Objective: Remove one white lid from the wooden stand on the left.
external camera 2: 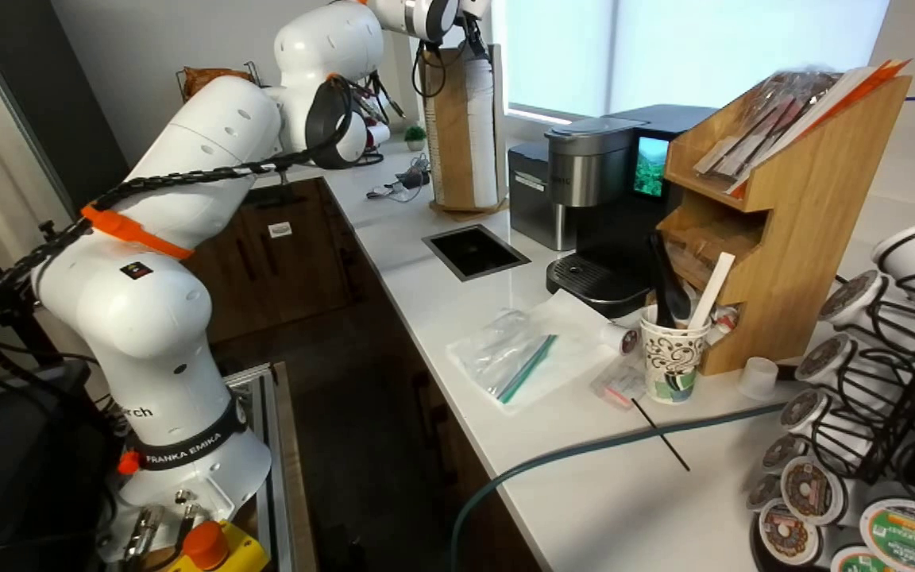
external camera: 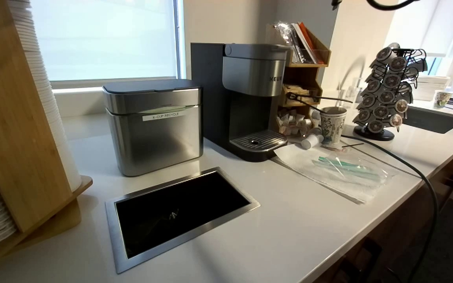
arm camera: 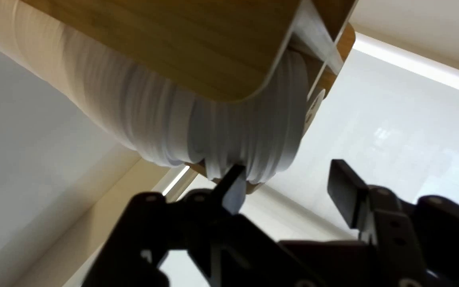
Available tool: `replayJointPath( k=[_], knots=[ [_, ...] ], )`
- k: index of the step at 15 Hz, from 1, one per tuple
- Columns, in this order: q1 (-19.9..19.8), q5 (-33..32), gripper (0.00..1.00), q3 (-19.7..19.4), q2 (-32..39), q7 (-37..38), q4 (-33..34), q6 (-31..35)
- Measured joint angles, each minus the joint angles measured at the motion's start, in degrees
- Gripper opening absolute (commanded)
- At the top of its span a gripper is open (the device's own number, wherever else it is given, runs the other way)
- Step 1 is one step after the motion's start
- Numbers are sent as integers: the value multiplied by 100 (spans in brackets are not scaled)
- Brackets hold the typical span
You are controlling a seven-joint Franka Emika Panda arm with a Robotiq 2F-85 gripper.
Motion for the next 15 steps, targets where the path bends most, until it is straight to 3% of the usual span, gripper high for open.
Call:
replayJointPath(
  k=[3,4,6,7,10,15],
  knots=[
    [-4,0,5,3,0,0,-3,-16],
    [-3,0,2,7,-1,1,-3,-21],
    [-2,0,5,8,-5,38,-3,-55],
    [0,0,1,10,-6,43,-3,-56],
    [19,1,1,46,-17,43,5,-40],
    [61,16,1,165,-16,23,6,432]
  ],
)
